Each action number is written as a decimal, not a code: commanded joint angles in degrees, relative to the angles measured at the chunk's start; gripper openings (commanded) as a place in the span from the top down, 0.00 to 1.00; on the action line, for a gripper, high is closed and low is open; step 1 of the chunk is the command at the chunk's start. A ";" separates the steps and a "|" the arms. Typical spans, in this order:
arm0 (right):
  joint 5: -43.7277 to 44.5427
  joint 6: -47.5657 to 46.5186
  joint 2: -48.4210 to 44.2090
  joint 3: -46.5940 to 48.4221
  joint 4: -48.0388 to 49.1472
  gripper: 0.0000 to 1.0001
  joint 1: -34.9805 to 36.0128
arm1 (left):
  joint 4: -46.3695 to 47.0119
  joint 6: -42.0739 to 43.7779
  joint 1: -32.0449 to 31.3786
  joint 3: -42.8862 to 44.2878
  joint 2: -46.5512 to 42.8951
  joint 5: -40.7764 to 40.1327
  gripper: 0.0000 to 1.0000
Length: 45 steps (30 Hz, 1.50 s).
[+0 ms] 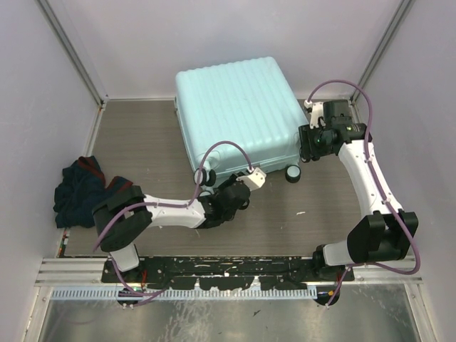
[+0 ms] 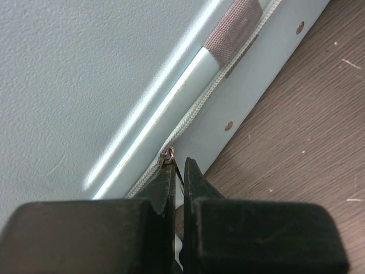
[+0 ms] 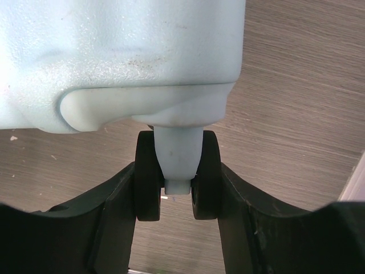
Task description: Pack the luggage
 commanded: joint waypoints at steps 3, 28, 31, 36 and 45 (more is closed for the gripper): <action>-16.48 3.49 -2.70 -1.09 -6.17 0.99 3.07 | 12.52 -2.61 -3.58 10.54 6.26 29.36 1.00; -16.05 3.32 -1.26 -0.04 0.31 0.99 3.02 | 13.41 -2.18 0.09 2.07 -2.08 37.34 1.00; -16.52 4.52 -0.48 1.82 1.69 0.99 3.02 | 15.74 -1.34 -1.47 6.16 3.20 38.05 1.00; -18.18 5.49 -0.72 4.28 1.70 0.99 2.98 | 17.83 -1.54 -2.21 13.32 8.51 35.60 1.00; -17.17 4.61 -3.88 4.45 0.55 0.99 2.76 | 9.73 0.90 8.24 -4.55 -9.08 37.91 1.00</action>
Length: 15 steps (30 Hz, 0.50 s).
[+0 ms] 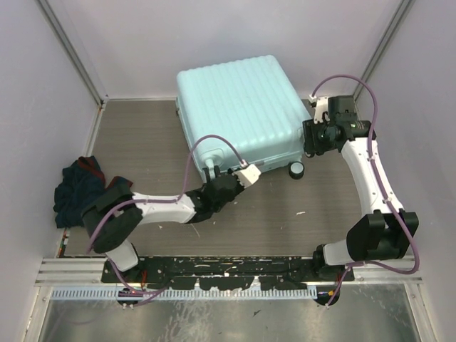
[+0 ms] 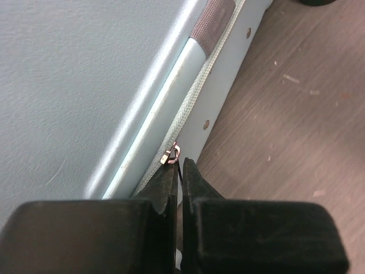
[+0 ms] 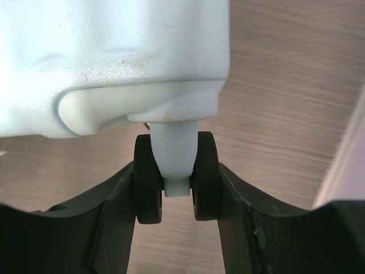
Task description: Pack the luggage
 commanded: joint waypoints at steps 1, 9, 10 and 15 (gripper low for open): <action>-22.07 7.66 -4.97 1.39 -2.23 0.99 5.38 | 3.34 0.28 5.61 -7.79 -12.44 22.83 1.00; -26.18 14.73 -6.37 -4.03 1.88 0.99 6.95 | -4.31 5.32 9.63 -19.00 -27.81 28.02 1.00; -25.82 15.24 -6.00 -3.86 2.40 0.99 7.16 | -4.31 4.81 8.26 -18.63 -27.17 26.54 1.00; -23.27 17.53 -4.52 -2.19 5.01 0.99 8.42 | 2.35 5.50 0.39 -14.24 -18.99 20.77 1.00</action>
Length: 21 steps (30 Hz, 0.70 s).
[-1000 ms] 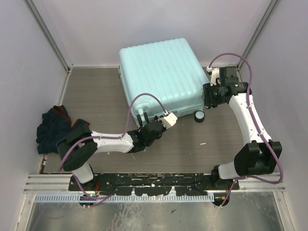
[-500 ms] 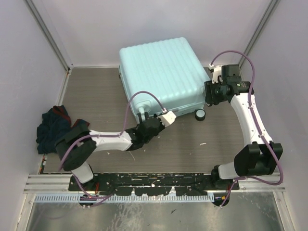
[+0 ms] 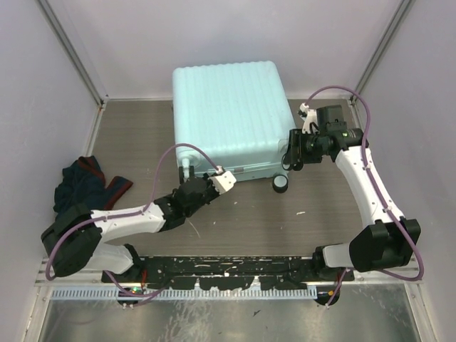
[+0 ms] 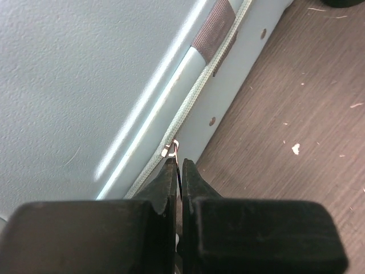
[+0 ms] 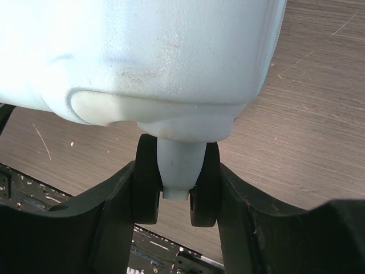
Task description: Pack the luggage
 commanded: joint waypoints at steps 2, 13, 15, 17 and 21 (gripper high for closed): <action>-6.10 2.73 -0.10 3.84 9.77 1.00 3.14 | 8.61 -0.11 -8.30 7.38 7.95 4.69 1.00; 0.87 1.33 -3.11 5.41 12.43 0.99 3.02 | 2.83 0.05 -8.23 10.93 1.85 10.06 0.58; 2.52 0.09 -2.80 4.65 12.80 0.99 2.83 | -1.17 0.60 -7.87 10.22 -1.18 11.18 0.33; 3.56 -1.74 -2.58 3.63 13.62 1.00 1.77 | -5.41 1.47 -7.20 9.25 -6.45 14.06 0.25; 3.14 -3.40 -2.13 2.08 13.90 0.99 0.18 | -18.94 3.90 -6.62 8.27 -17.54 21.34 0.19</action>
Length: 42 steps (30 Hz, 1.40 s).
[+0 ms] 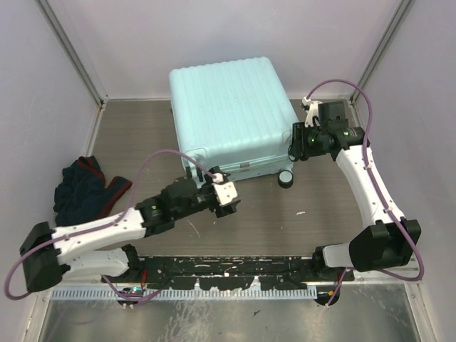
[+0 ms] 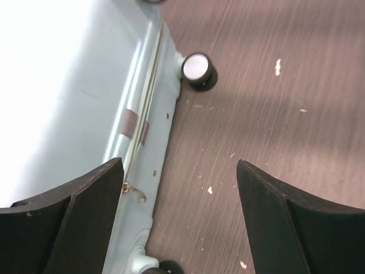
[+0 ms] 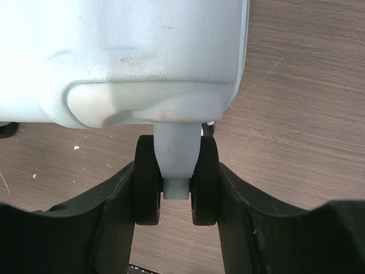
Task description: Pack the luggage
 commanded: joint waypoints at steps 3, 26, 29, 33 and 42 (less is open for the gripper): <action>-5.66 -1.38 -2.46 -1.15 10.08 0.99 -0.57 | -20.69 1.97 1.26 0.16 -17.00 10.14 0.17; -10.87 -15.63 7.22 9.80 9.05 0.99 -15.38 | -38.69 -13.14 28.54 10.59 -20.13 15.54 0.16; -12.13 -17.40 7.93 11.14 10.02 0.85 -16.10 | -36.96 -15.40 28.54 10.89 -18.61 16.90 0.13; -15.45 -18.29 3.92 8.91 10.16 0.40 -17.26 | -35.15 -16.63 28.60 11.55 -16.73 16.88 0.13; -22.95 -18.53 -17.35 -11.48 15.34 0.00 -18.11 | -35.27 -14.02 28.65 14.79 -12.78 17.90 0.10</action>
